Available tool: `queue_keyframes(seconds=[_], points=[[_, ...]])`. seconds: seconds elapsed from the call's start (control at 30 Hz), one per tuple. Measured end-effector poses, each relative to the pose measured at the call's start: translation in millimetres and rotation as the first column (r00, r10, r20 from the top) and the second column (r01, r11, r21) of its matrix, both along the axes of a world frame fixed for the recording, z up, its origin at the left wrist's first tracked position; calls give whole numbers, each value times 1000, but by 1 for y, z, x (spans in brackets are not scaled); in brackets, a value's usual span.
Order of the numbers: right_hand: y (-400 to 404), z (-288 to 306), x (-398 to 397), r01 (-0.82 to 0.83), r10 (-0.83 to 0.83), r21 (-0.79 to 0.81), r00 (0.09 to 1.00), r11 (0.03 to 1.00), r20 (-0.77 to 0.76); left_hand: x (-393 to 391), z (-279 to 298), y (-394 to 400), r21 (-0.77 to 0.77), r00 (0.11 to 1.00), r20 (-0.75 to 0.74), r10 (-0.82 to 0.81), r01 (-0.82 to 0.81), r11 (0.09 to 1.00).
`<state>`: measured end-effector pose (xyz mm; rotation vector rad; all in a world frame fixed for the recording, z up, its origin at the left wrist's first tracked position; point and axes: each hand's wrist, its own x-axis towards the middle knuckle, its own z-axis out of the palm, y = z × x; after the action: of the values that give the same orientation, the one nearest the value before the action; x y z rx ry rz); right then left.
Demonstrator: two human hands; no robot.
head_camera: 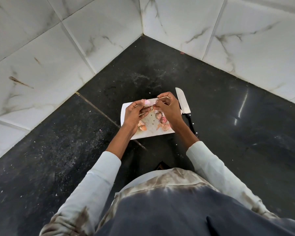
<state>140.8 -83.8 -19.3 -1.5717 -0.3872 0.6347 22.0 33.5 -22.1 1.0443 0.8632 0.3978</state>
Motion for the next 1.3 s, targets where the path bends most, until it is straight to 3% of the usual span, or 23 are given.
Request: queue_keyframes(seconds=[0.1,0.23,0.4,0.73,1.07,1.3], points=[[1,0,0,-60,67,-57,989,997,136,1,-2,0,62,999,-27,-18,19,998],[5,2,-4,-40,76,-167,973,985,220,4,-3,-3,122,998,-66,6,3,992],[6,7,-6,-12,73,-190,945,982,318,3,-1,-6,166,999,-42,-16,23,986],[8,9,-10,9,70,-197,917,980,393,4,0,0,58,998,-69,16,-12,998],[7,7,-11,5,81,-202,906,979,416,6,-1,5,39,992,-72,100,-97,994],[7,6,-13,-13,80,-181,926,983,368,5,-2,0,96,994,-100,37,-28,995]])
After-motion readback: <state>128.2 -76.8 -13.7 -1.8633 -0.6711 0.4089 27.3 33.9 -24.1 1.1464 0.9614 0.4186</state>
